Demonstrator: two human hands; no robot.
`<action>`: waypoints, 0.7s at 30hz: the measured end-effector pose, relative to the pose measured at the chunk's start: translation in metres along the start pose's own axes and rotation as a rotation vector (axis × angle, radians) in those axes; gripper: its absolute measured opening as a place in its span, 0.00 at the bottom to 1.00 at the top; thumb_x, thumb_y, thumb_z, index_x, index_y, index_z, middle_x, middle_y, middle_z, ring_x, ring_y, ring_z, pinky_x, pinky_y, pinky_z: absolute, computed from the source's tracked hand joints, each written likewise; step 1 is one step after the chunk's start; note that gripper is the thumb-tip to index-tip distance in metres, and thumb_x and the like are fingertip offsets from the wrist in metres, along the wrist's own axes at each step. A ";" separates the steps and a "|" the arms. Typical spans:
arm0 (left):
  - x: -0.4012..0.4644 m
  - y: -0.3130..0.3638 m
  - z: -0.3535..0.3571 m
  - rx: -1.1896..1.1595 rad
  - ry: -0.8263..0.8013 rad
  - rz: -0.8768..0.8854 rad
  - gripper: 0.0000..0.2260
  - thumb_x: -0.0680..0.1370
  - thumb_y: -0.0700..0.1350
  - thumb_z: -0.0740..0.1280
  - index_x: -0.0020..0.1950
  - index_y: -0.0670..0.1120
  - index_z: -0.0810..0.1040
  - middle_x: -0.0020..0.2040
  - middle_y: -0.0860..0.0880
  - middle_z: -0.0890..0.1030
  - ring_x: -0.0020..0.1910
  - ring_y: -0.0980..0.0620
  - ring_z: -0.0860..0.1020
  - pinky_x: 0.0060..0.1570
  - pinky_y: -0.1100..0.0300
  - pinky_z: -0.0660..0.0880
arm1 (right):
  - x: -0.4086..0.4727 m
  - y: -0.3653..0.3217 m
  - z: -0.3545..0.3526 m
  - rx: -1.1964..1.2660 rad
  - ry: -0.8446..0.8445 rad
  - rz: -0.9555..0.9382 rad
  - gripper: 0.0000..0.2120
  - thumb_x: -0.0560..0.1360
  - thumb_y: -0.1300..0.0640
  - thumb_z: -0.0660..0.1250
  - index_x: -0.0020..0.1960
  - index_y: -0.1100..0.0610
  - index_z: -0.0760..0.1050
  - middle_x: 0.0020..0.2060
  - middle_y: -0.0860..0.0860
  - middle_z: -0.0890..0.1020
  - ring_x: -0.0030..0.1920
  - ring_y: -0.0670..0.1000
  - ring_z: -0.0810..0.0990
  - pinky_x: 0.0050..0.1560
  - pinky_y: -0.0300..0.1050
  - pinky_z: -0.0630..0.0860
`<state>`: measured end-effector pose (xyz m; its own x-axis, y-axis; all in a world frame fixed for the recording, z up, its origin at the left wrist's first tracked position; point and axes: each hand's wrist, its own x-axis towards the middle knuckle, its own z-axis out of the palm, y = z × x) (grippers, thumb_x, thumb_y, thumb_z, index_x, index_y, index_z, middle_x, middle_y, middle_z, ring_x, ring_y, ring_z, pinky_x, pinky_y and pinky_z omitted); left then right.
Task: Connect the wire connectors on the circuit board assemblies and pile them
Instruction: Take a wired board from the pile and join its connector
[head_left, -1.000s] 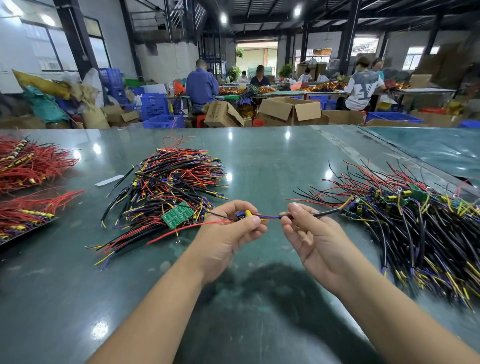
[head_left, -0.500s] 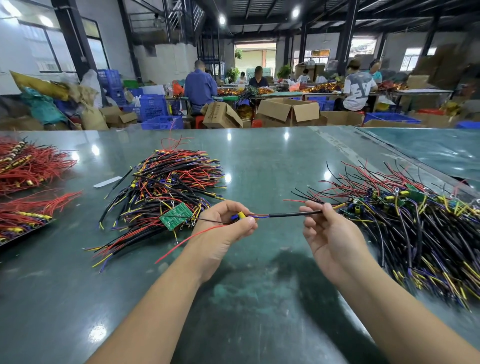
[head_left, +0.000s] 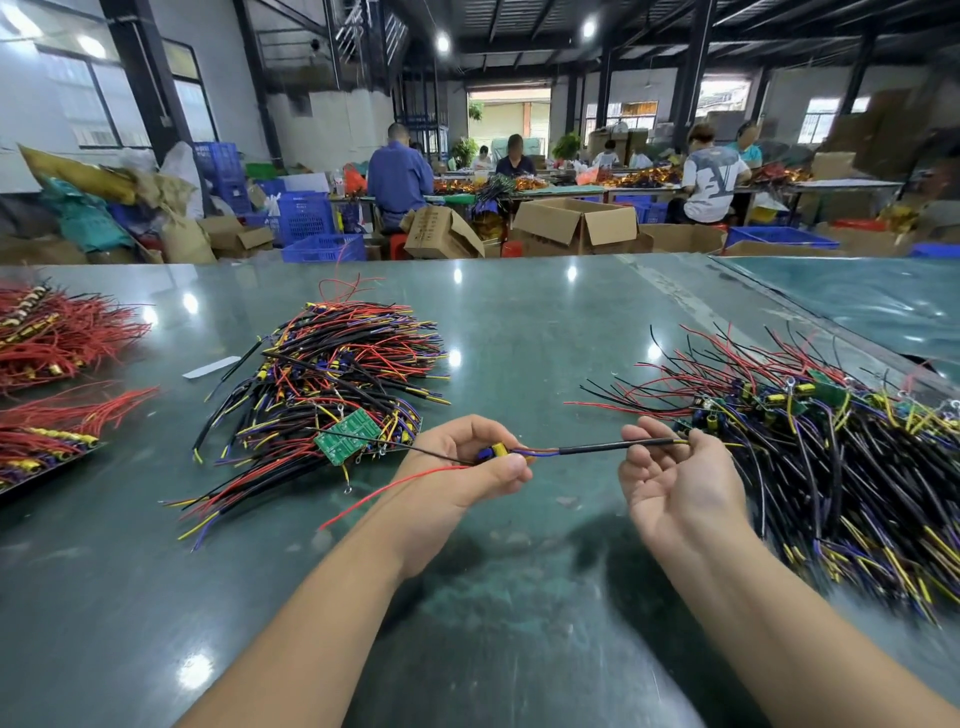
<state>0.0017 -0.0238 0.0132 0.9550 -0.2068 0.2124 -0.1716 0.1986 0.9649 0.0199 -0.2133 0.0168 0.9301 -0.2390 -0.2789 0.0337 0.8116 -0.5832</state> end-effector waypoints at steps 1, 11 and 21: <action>-0.001 0.001 0.000 -0.037 -0.013 -0.005 0.06 0.69 0.36 0.71 0.38 0.47 0.80 0.37 0.45 0.82 0.37 0.52 0.81 0.42 0.63 0.78 | 0.000 -0.001 0.001 0.002 0.000 0.002 0.22 0.82 0.53 0.47 0.37 0.61 0.71 0.22 0.54 0.78 0.18 0.46 0.70 0.20 0.30 0.65; -0.001 0.004 0.001 -0.199 -0.041 -0.012 0.07 0.66 0.36 0.70 0.37 0.48 0.82 0.39 0.45 0.83 0.37 0.53 0.82 0.41 0.64 0.78 | -0.002 -0.001 0.003 0.157 -0.065 0.128 0.20 0.83 0.56 0.47 0.38 0.60 0.70 0.21 0.53 0.76 0.16 0.44 0.67 0.19 0.29 0.63; -0.003 0.005 0.003 -0.232 -0.027 -0.028 0.06 0.66 0.37 0.70 0.37 0.47 0.83 0.40 0.44 0.83 0.37 0.51 0.82 0.39 0.64 0.78 | -0.008 -0.004 0.002 0.189 -0.094 0.174 0.19 0.82 0.56 0.50 0.37 0.60 0.71 0.23 0.53 0.76 0.16 0.46 0.66 0.20 0.29 0.63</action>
<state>-0.0028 -0.0254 0.0182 0.9513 -0.2400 0.1933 -0.0823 0.4068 0.9098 0.0132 -0.2133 0.0228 0.9575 -0.0440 -0.2849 -0.0698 0.9234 -0.3773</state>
